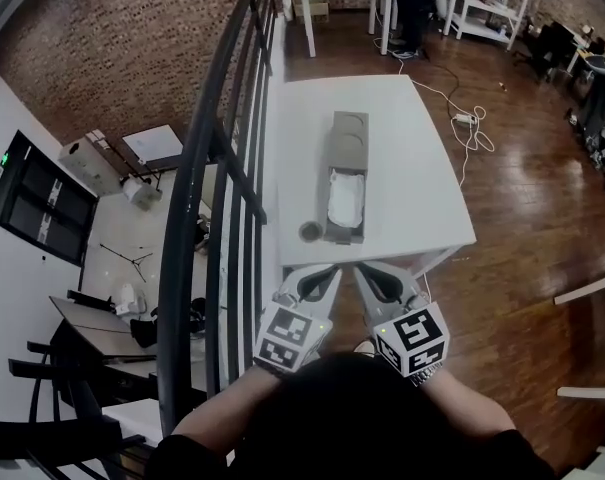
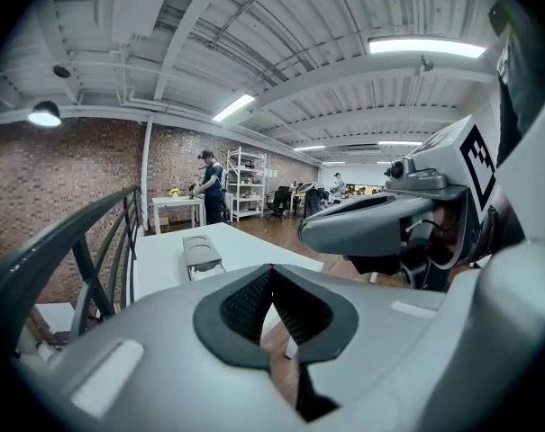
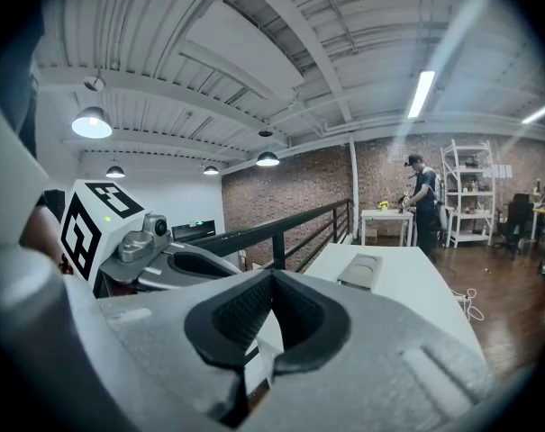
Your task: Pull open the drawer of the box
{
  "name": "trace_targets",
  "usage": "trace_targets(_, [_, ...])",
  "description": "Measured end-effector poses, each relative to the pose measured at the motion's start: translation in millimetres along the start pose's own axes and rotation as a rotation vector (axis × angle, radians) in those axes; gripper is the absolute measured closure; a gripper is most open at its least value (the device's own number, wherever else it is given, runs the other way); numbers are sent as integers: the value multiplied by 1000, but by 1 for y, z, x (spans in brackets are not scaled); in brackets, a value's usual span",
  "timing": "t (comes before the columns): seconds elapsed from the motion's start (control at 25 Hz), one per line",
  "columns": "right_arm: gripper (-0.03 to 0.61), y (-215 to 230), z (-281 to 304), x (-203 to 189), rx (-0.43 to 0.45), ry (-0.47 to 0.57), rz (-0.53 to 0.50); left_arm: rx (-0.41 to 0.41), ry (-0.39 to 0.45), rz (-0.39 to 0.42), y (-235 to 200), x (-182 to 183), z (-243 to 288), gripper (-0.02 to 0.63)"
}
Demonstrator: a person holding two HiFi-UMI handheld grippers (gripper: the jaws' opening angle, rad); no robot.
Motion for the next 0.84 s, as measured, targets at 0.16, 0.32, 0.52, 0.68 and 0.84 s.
trace_targets(0.16, [586, -2, 1, 0, -7, 2, 1, -2, 4, 6, -2, 1, -1, 598])
trace_targets(0.32, [586, -3, 2, 0, -8, 1, -2, -6, 8, 2, -2, 0, -2, 598])
trace_targets(0.52, [586, -4, 3, 0, -11, 0, -4, 1, 6, 11, -6, 2, -3, 598])
trace_targets(0.68, [586, -3, 4, 0, -12, 0, -2, 0, 4, 8, -6, 1, -2, 598])
trace_targets(0.84, [586, -1, 3, 3, -14, 4, -3, 0, 4, 6, -6, 3, -1, 598])
Point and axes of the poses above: the fingertips, and each gripper's own axes: z forward along the fingers, y to its right, x out of its top, the point moved 2 cm from there along -z, backward along the fingers, and after that the axes turned 12 degrees about x, right-handed, at the moved point
